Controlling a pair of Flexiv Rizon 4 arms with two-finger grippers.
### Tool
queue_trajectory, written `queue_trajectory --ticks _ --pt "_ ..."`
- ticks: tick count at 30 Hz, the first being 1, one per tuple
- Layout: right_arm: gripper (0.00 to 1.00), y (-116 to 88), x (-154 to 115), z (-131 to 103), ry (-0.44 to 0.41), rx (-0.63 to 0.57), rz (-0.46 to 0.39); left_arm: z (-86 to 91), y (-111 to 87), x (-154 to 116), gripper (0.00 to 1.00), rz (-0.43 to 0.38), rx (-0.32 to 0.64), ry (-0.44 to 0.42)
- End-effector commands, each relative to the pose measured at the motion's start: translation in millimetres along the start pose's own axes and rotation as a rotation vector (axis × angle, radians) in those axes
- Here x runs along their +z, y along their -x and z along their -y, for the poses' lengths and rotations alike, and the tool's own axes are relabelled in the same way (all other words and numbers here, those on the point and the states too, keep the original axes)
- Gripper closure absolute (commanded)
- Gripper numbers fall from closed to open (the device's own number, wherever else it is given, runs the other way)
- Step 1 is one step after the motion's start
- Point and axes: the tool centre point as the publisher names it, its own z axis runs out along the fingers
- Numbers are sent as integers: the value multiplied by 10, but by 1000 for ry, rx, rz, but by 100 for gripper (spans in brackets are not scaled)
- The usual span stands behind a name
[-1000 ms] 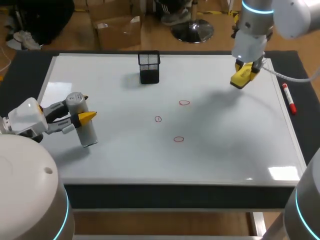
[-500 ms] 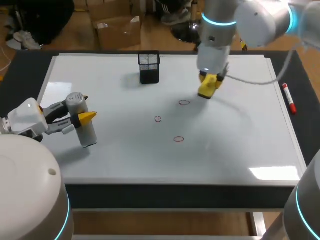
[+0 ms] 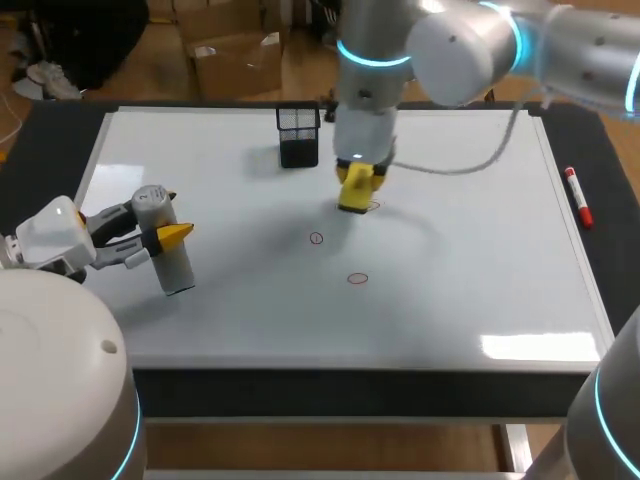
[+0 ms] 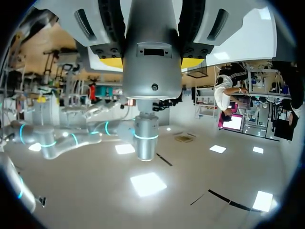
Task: Pick up the inspection probe, press it on each red-marked spot on the whiteboard one by one, put down the probe, pick up the eraser, and wipe off all the red marks.
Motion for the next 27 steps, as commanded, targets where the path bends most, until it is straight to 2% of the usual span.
queue_trajectory --ticks 1,12,17,20,27 --pt "100 282 115 -195 -3 -38 -34 14 -6 1 100 2 1 1" --pt "100 620 205 -554 10 -159 -8 14 -6 1 100 2 1 1" --pt "100 671 294 -633 17 -186 -21 14 -6 1 100 2 1 1" --pt "100 684 353 -661 23 -226 15 14 -6 1 100 2 1 1" --pt "100 741 438 -689 11 -255 7 14 -6 1 100 2 1 1"
